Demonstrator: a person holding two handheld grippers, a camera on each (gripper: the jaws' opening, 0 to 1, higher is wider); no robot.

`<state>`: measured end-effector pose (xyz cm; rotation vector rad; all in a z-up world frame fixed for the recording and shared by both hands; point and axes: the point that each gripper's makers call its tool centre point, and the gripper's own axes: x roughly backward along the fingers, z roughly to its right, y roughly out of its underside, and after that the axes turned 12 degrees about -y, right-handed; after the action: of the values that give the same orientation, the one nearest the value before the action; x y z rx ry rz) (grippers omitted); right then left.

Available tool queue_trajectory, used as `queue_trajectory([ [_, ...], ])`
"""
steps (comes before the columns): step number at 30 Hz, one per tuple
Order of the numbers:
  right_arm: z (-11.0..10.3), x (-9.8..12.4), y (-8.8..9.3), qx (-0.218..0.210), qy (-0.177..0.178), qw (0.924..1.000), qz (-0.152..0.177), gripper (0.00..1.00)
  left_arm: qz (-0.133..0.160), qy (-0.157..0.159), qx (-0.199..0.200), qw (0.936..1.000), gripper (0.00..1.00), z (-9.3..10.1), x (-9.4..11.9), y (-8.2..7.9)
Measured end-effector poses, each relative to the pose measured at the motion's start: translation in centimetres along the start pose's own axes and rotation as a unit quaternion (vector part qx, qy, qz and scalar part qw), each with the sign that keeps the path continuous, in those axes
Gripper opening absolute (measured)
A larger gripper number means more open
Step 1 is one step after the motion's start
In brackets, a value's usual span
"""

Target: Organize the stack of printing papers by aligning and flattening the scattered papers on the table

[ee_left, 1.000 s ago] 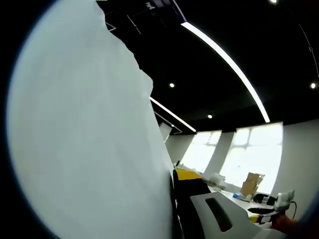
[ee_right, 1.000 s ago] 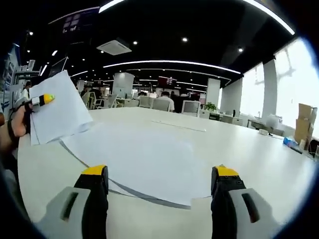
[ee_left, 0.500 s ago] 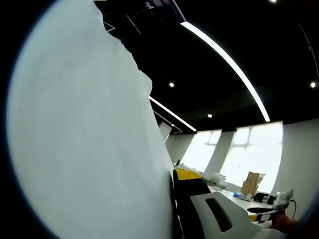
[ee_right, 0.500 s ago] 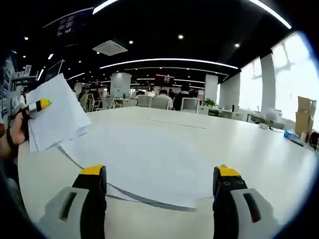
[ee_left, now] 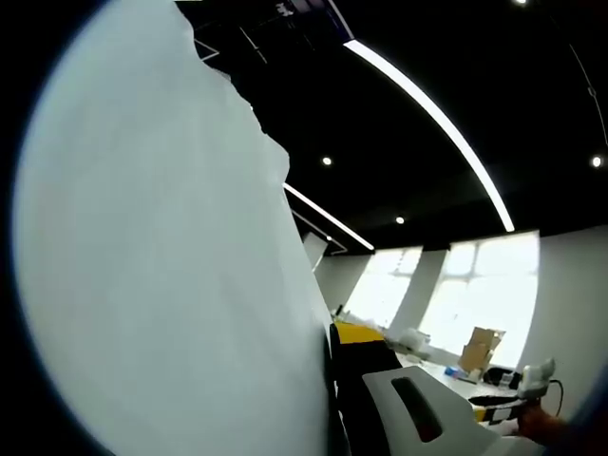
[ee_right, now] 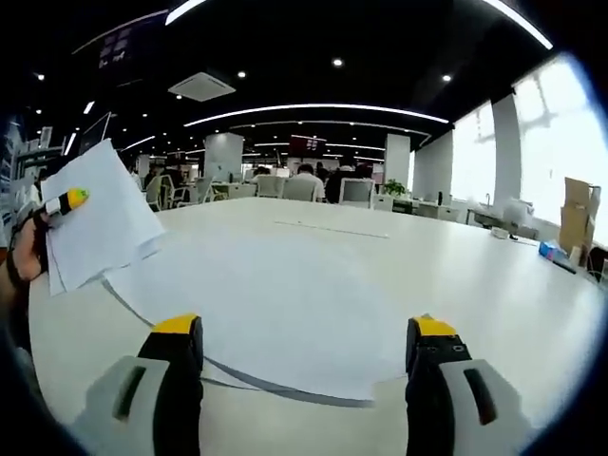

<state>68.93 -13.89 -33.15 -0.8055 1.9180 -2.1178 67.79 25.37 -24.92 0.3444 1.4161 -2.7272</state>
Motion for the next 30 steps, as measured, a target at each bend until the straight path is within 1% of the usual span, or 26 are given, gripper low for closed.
queue_trajectory([
  [4,0.2,0.0,0.3,0.007,0.004,0.9999,-0.006,0.83,0.0,0.0,0.0,1.0,0.08,0.0,0.0,0.0],
  [10,0.3,0.3,0.1,0.008,0.009,0.9999,0.004,0.82,0.002,0.0,0.002,1.0,0.08,0.0,0.1,-0.1],
  [17,0.1,0.0,0.7,0.02,0.009,0.9996,-0.015,0.78,0.002,0.002,0.002,1.0,0.08,0.0,0.1,-0.1],
  [19,0.1,0.0,0.8,0.017,0.006,0.9997,-0.017,0.78,0.003,0.002,0.003,1.0,0.08,0.1,0.1,-0.1],
  [22,0.0,-0.2,1.4,0.011,0.002,0.9995,-0.03,0.76,0.004,0.002,0.005,1.0,0.08,0.0,0.1,-0.2],
  [26,-0.1,-0.2,1.6,0.001,-0.004,0.9995,-0.031,0.72,0.005,0.002,0.006,1.0,0.08,0.1,0.1,-0.2],
  [30,0.1,-0.2,1.8,-0.016,-0.006,0.9994,-0.031,0.72,0.005,0.002,0.006,1.0,0.08,0.1,0.1,-0.2],
])
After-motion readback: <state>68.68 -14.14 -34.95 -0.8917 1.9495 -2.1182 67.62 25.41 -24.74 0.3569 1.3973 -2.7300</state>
